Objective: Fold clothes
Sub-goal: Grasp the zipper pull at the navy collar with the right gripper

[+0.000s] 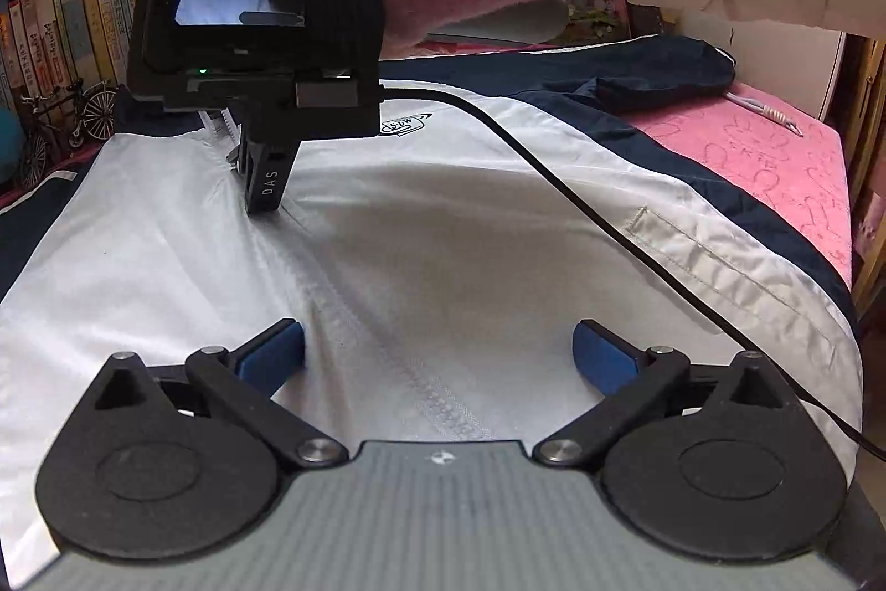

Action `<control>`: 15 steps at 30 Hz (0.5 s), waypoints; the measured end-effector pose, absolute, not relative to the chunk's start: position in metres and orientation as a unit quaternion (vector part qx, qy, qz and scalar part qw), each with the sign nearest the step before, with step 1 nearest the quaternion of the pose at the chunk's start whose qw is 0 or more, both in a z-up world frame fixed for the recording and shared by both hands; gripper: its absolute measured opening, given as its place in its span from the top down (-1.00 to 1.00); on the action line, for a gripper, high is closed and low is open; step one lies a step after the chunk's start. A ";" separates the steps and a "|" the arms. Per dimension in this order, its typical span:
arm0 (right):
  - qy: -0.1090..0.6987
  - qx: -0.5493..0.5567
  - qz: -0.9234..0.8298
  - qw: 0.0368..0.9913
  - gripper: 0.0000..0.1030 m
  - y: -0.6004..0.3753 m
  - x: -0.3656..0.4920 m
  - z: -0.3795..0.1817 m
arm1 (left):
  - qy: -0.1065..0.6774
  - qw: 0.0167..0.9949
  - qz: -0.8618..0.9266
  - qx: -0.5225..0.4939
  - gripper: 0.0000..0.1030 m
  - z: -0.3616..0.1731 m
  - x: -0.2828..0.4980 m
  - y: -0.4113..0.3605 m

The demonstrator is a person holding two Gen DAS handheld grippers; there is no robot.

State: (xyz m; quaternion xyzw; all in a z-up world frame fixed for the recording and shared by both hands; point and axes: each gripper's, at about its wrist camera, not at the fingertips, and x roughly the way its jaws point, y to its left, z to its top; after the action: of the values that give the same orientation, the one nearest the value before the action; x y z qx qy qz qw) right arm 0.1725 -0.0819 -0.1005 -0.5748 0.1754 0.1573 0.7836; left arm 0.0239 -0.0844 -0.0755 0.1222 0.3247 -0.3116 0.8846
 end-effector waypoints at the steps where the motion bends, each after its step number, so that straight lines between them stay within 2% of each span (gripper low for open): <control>1: 0.175 -0.572 0.155 0.786 -0.99 -0.082 0.173 -0.101 | 0.325 0.884 -0.312 0.122 -1.00 -0.076 0.024 -0.085; 3: 0.154 -0.582 0.113 0.790 -0.96 -0.082 0.177 -0.107 | 0.324 0.883 -0.318 0.123 -1.00 -0.076 0.022 -0.085; 4: 0.126 -0.598 0.066 0.789 -0.70 -0.082 0.181 -0.114 | 0.323 0.881 -0.324 0.124 -1.00 -0.076 0.021 -0.085; 5: 0.084 -0.633 -0.005 0.769 -0.04 -0.084 0.191 -0.131 | 0.323 0.879 -0.329 0.124 -1.00 -0.076 0.020 -0.085; 6: 0.113 -0.604 -0.005 0.789 0.03 -0.089 0.203 -0.132 | 0.322 0.877 -0.335 0.124 -1.00 -0.076 0.019 -0.085; 8: 0.214 -0.486 0.031 0.847 0.06 -0.103 0.228 -0.120 | 0.322 0.875 -0.339 0.123 -0.99 -0.075 0.019 -0.085; 10: 0.237 -0.412 0.033 0.879 -0.03 -0.115 0.233 -0.101 | 0.323 0.875 -0.340 0.120 -0.99 -0.075 0.020 -0.084; 12: 0.256 -0.343 0.050 0.902 -0.01 -0.128 0.229 -0.079 | 0.323 0.875 -0.341 0.118 -0.99 -0.075 0.021 -0.083; 13: 0.271 -0.305 0.073 0.910 0.10 -0.135 0.223 -0.066 | 0.322 0.875 -0.341 0.117 -0.99 -0.075 0.021 -0.082; 14: 0.295 -0.266 0.109 0.911 0.39 -0.141 0.216 -0.055 | 0.322 0.875 -0.341 0.117 -0.99 -0.075 0.021 -0.082; 15: 0.320 -0.230 0.147 0.907 0.53 -0.144 0.210 -0.049 | 0.322 0.875 -0.341 0.116 -0.99 -0.075 0.021 -0.081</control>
State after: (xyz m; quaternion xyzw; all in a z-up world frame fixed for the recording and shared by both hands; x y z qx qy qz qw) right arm 0.2105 -0.1436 -0.0487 -0.2303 0.3197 0.1468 0.9073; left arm 0.0207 -0.0809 -0.0754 0.1165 0.3223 -0.3415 0.8752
